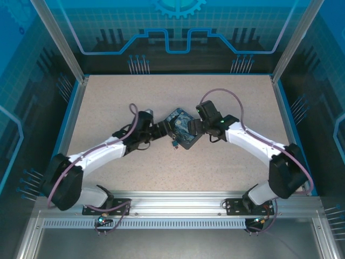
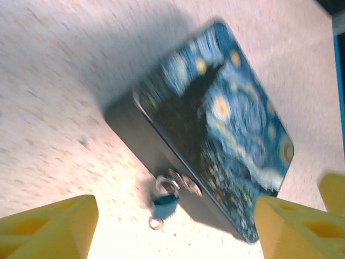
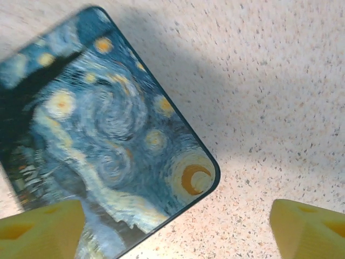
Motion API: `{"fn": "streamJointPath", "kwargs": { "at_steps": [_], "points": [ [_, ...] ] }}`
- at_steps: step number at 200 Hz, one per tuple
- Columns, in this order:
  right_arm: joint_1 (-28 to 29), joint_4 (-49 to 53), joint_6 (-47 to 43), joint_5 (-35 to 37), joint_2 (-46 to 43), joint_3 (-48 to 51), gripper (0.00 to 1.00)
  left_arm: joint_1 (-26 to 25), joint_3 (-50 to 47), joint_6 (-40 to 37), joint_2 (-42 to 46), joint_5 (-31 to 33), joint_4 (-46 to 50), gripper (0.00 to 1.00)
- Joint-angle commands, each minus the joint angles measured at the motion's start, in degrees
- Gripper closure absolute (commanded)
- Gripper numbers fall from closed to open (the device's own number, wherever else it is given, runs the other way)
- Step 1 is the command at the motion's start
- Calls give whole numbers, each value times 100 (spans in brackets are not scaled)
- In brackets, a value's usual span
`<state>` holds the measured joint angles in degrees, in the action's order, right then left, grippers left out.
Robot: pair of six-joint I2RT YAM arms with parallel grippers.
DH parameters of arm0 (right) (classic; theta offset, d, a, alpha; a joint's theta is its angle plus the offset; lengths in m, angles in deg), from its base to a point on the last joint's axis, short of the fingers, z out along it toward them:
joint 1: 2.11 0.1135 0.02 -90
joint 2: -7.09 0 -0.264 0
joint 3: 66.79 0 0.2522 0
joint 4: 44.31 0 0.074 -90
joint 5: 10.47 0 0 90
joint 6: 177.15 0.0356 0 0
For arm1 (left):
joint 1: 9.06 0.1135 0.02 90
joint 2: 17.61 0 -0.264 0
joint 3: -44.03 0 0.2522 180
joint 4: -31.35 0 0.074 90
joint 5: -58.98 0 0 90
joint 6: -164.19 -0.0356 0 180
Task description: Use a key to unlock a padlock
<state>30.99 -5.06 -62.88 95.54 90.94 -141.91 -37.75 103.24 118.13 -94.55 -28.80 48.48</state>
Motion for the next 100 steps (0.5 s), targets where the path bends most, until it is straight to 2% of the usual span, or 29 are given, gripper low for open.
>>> {"fn": "streamJointPath", "kwargs": {
  "at_steps": [1, 19, 43, 100],
  "points": [
    [-282, -17, 286, -763, -327, 369, 0, 602, 19, -378, 331, -190, 383, 19],
    [-442, -316, 757, -1466, -315, 737, 0, 1009, 47, -370, 386, -534, 253, 14],
    [-480, -807, 1135, -1844, -39, 981, 0, 1267, 55, -364, 433, -688, 174, 12],
    [-629, -1304, 656, -2270, 1056, 146, 0, 1655, -234, -397, 990, -846, 246, 10]
  ]
}}
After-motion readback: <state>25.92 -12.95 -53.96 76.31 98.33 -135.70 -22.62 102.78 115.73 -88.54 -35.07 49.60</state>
